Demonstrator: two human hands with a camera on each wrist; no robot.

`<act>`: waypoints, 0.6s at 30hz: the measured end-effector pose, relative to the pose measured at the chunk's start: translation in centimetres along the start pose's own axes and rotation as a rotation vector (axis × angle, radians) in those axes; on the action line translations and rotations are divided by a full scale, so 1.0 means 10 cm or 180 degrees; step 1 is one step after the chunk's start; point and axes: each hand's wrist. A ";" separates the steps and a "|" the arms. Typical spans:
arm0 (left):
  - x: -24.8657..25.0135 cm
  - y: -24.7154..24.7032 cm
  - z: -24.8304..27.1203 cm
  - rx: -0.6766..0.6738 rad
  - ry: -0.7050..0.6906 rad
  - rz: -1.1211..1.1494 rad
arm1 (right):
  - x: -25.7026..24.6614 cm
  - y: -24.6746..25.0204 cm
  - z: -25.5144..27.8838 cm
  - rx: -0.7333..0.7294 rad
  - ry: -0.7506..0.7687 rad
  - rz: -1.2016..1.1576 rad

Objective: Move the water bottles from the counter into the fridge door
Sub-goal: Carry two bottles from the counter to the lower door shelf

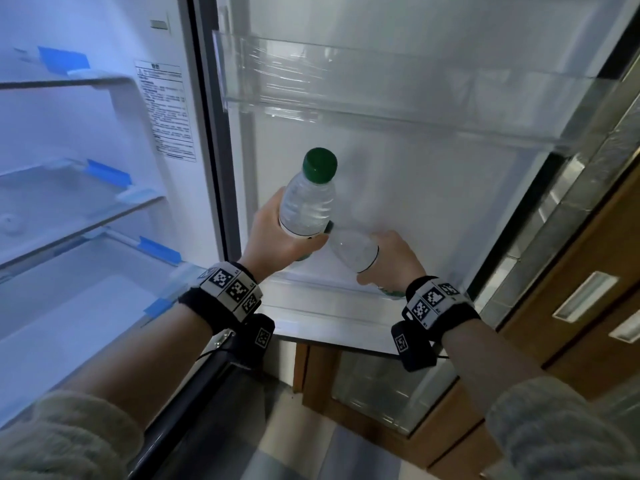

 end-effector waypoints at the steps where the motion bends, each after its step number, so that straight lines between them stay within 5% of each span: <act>1: -0.03 -0.01 0.00 0.0031 -0.0001 -0.0081 | 0.03 -0.02 -0.01 -0.0064 0.0005 0.0051; 18: -0.37 -0.22 -0.09 0.0270 0.0476 -0.0562 | 0.45 -0.06 -0.06 -0.0912 0.0141 0.0997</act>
Point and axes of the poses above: each hand's wrist, its own z-axis away from the middle knuckle, its own y-axis out of the back of the hand, x = y × z, and after that the axes turned 11 degrees about z, right-handed
